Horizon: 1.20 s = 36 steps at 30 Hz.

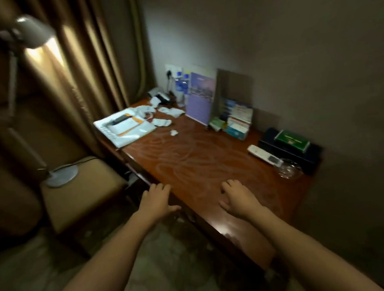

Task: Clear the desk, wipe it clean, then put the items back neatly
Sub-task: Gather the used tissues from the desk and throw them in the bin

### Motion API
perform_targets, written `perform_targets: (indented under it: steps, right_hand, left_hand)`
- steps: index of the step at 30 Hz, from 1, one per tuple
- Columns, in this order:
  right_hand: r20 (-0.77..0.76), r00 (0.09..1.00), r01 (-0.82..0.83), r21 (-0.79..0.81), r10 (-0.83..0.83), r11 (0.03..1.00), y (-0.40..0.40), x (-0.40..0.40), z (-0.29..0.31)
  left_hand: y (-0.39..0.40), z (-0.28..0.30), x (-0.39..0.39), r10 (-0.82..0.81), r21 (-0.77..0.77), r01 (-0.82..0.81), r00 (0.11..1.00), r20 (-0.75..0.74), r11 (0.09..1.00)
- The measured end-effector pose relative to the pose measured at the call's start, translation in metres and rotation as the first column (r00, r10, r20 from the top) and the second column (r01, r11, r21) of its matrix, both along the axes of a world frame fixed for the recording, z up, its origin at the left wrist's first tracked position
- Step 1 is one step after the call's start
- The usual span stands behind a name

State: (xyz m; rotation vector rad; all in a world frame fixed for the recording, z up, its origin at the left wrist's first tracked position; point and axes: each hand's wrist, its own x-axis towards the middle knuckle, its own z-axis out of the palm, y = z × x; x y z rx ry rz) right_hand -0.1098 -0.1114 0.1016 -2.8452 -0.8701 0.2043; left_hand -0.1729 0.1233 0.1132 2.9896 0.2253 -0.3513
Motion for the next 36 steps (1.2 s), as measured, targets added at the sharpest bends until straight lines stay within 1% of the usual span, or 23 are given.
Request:
perform_targets:
  steps: [4,9,13,17,21,26,31,36]
  right_hand:
    - [-0.006,0.996,-0.094,-0.02,0.094,0.995,0.082,0.023,-0.003]
    - [-0.031,0.989,-0.145,-0.043,0.143,0.989,0.151,0.061,-0.009]
    - [-0.041,0.99,-0.136,-0.017,0.136,0.991,0.197,0.1,-0.02]
    - [-0.065,0.991,-0.117,0.007,0.117,0.993,0.244,0.151,-0.034]
    - [-0.125,0.991,-0.046,0.056,0.053,0.997,0.282,0.217,-0.037]
    - [-0.149,0.987,0.068,0.091,-0.054,0.993,0.307,0.299,-0.031]
    - [-0.202,0.965,0.183,0.045,-0.171,0.982,0.314,0.345,-0.045]
    - [-0.289,0.905,0.327,0.003,-0.313,0.945,0.324,0.377,-0.068]
  left_hand:
    - [0.068,-0.003,0.0,0.087,-0.01,-0.087,0.996,0.003,0.996]
    - [0.131,-0.011,0.007,0.176,-0.028,-0.176,0.984,0.003,0.984]
    - [0.175,-0.021,0.029,0.22,-0.055,-0.221,0.975,-0.014,0.974]
    - [0.214,-0.026,0.081,0.225,-0.064,-0.226,0.974,-0.034,0.972]
    - [0.249,-0.019,0.158,0.204,-0.06,-0.207,0.978,-0.052,0.977]
    - [0.277,-0.011,0.257,0.15,0.016,-0.15,0.989,0.003,0.989]
    - [0.285,-0.029,0.312,0.071,0.021,-0.07,0.996,-0.056,0.997]
    - [0.319,-0.05,0.374,-0.033,-0.008,0.032,0.993,-0.111,0.999]
